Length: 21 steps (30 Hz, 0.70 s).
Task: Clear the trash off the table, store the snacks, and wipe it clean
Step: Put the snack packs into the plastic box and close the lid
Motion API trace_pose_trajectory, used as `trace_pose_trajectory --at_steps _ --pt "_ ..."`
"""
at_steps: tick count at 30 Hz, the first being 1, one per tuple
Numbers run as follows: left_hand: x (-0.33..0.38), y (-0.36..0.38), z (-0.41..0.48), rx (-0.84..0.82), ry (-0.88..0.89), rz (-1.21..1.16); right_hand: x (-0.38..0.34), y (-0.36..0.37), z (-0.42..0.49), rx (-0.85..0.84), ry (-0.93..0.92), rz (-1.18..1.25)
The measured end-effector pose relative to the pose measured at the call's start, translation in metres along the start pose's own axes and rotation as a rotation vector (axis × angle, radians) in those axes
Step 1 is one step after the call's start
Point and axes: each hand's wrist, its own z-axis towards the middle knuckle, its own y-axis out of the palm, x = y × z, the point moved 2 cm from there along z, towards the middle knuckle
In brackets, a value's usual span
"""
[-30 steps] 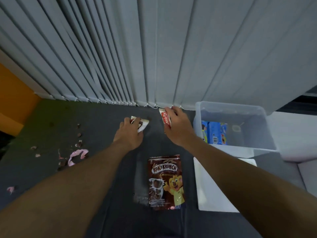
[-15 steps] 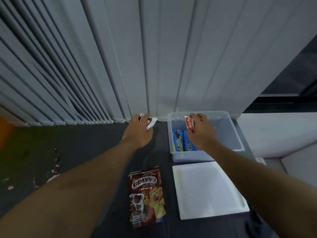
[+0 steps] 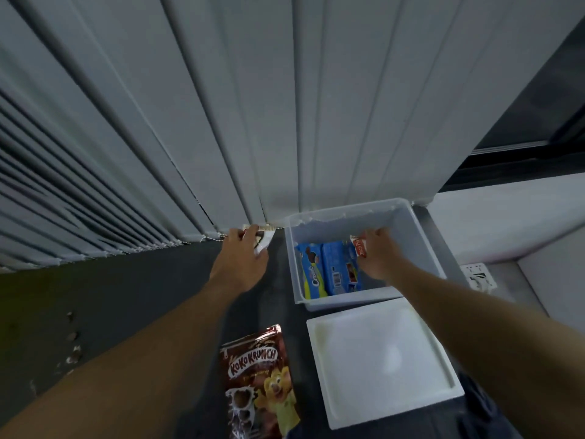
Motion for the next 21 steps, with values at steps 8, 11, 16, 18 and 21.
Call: trace_pose_trajectory --at_steps 8,11,16,18,21 --pt "-0.012 0.007 0.011 -0.021 -0.039 0.002 0.011 0.015 0.024 -0.106 -0.007 0.003" --pt "-0.01 0.003 0.014 0.014 -0.048 -0.029 0.007 0.016 0.02 -0.167 -0.011 -0.03" --pt "0.008 -0.015 0.021 0.127 0.025 -0.029 0.005 0.001 0.01 -0.034 -0.025 0.048" --pt "0.018 -0.023 0.024 0.168 0.066 -0.015 0.006 -0.013 0.0 0.08 -0.049 0.072" --pt "0.036 -0.028 0.024 0.207 0.131 -0.021 0.012 -0.033 -0.019 0.325 -0.168 0.141"
